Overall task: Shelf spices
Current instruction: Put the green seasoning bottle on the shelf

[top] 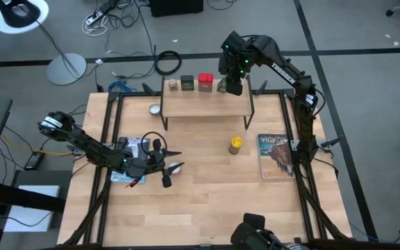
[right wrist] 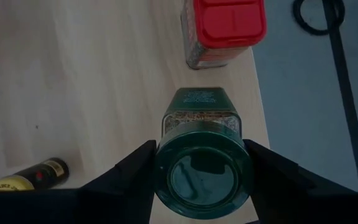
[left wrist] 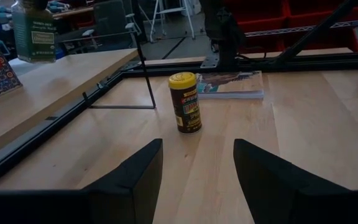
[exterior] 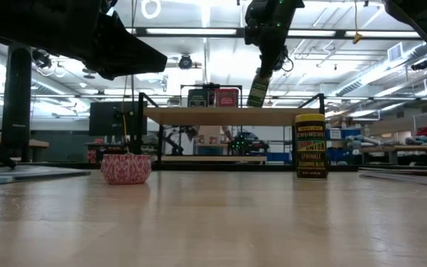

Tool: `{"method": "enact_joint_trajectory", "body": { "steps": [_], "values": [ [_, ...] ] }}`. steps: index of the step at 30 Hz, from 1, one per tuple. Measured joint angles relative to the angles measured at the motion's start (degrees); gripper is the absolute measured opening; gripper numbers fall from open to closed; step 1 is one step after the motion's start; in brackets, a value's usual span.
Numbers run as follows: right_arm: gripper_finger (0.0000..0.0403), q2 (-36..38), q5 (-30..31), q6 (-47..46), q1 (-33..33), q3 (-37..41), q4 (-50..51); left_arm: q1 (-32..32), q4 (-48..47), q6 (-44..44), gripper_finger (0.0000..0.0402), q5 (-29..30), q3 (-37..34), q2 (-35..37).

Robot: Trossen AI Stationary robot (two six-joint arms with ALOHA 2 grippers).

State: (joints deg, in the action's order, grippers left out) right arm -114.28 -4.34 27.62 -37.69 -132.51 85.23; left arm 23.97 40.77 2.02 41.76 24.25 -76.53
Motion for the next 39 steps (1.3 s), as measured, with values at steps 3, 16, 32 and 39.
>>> {"method": "enact_joint_trajectory", "body": {
  "steps": [3,16,32,39],
  "values": [
    [0.0205,0.0,-0.1,-0.2,0.0,0.0,0.5,0.0,0.0,0.0,0.0202,0.0,0.0,0.0],
    [0.0205,0.0,-1.8,-0.8,0.0,0.0,1.1,0.0,0.0,0.0,0.0202,0.0,0.0,0.0],
    [0.0205,0.0,-0.9,-1.9,0.4,1.7,0.0,0.0,0.0,0.0,0.0202,0.0,0.0,0.0],
    [0.0205,0.0,-0.8,-2.1,0.3,1.7,0.1,0.0,0.0,0.0,0.0202,0.0,0.0,0.0]
  ]
}}
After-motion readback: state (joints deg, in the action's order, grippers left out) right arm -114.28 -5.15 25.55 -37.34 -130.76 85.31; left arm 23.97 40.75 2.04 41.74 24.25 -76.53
